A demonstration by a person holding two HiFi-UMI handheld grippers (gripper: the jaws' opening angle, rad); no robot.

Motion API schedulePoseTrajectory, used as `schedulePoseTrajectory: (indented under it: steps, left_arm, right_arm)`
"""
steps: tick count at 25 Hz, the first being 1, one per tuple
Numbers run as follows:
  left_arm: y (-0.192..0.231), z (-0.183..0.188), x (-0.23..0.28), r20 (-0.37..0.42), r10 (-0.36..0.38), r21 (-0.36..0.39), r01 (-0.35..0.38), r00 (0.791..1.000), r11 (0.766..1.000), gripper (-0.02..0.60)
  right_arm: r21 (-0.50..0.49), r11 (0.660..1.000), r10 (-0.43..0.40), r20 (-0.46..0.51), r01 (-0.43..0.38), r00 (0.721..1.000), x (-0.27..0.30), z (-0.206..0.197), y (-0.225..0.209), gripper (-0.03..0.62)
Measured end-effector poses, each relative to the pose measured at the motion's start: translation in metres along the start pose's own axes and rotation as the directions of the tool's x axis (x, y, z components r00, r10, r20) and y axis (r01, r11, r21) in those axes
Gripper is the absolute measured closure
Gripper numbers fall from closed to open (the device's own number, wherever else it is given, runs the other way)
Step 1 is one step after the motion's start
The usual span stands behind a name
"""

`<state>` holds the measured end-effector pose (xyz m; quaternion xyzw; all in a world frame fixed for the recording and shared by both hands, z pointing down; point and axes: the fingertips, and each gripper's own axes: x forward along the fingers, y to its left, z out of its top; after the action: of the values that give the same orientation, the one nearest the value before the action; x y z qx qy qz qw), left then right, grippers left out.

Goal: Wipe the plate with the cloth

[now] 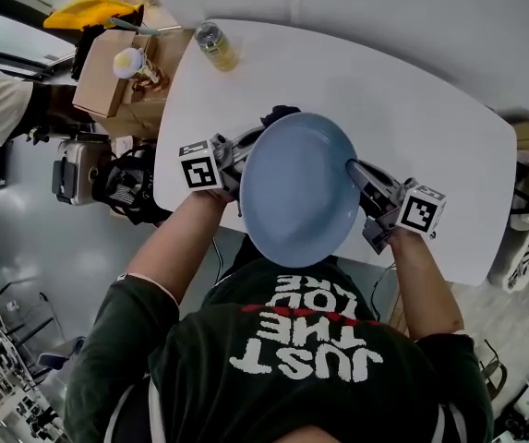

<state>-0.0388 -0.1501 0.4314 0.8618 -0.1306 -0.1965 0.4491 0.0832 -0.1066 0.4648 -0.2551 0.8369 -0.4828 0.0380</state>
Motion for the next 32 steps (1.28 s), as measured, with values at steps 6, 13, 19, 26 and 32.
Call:
schedulePoseTrajectory:
  steps: [6,13,19,26,32]
  left_arm:
    - [0.001,-0.03,0.03,-0.1,-0.028,-0.03,0.025,0.995,0.999,0.515]
    - [-0.01,-0.095,0.037,-0.262,-0.097,-0.048,0.087,0.96,0.995,0.514]
    - [-0.031,-0.129,0.031,-0.327,-0.115,-0.109,0.083,0.938,0.991,0.514]
    - [-0.035,-0.1,0.006,-0.206,-0.105,-0.129,0.079,0.973,0.988,0.514]
    - [-0.018,-0.042,-0.013,-0.042,-0.045,-0.094,0.041,0.998,0.995,0.514]
  right_arm:
    - [-0.02,1.0,0.017,0.05,-0.016,0.999,0.011,0.013,0.016,0.583]
    - [-0.021,0.997,-0.077,0.139,0.08,0.987,0.003,0.038,-0.006,0.583]
    - [0.039,0.976,-0.216,0.231,0.213,0.949,-0.026,0.061,-0.047,0.583]
    - [0.021,0.964,-0.264,0.227,0.267,0.937,-0.055,0.062,-0.068,0.583]
    - [0.018,0.976,-0.219,0.139,0.219,0.966,-0.056,0.032,-0.063,0.583]
